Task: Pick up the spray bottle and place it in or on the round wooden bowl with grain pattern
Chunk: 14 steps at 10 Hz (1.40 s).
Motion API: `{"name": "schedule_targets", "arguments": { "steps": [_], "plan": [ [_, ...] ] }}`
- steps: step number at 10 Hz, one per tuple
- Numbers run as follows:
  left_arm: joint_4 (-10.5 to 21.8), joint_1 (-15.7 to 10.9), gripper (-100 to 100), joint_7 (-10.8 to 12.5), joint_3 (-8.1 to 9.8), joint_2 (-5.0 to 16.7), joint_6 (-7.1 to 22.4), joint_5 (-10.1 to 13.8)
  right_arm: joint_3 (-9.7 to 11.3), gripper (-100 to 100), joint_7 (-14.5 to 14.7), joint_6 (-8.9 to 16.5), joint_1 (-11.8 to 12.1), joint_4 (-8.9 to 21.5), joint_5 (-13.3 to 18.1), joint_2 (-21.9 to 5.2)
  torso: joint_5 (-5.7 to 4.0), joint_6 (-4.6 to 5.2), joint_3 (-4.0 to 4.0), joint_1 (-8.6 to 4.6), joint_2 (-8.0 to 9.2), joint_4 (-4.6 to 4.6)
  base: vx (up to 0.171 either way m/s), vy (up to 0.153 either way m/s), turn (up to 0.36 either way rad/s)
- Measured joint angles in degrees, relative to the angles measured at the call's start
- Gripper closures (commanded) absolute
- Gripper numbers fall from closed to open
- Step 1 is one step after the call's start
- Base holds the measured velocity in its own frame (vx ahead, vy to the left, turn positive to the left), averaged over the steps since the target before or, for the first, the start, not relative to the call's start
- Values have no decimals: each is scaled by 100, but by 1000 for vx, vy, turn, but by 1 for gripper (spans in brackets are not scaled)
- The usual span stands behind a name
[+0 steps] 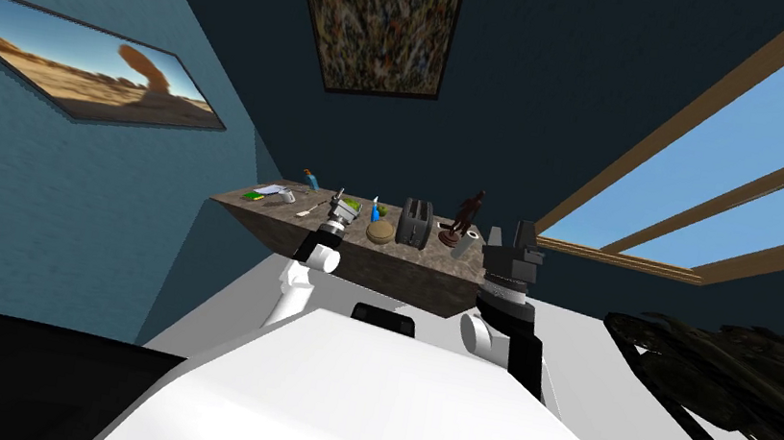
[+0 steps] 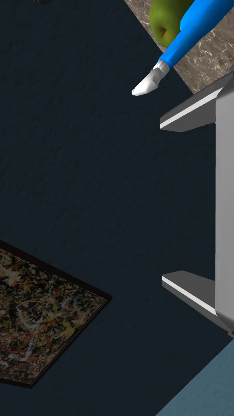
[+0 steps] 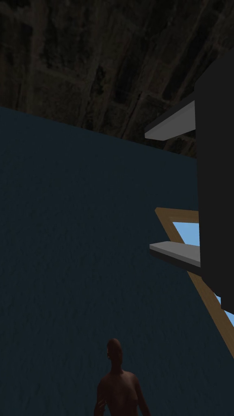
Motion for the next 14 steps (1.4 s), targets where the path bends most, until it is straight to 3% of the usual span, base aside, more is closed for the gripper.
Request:
{"name": "schedule_targets", "arguments": {
  "steps": [9,12,14],
  "plan": [
    [586,-851,-100,853,353,112,1221,395,0,0,0,0,0,0,0,0,-1,0,-5,-7,-8,-2,-7,-11,-9],
    [1011,-1253,-100,1219,530,197,1701,543,0,0,0,0,0,0,0,0,-3,0,-8,-13,-14,-3,12,-31,1],
    [1144,-1373,-100,1389,602,186,2008,576,0,0,0,0,0,0,0,0,-3,0,-8,-12,-14,-4,14,-27,4]
  ]
}}
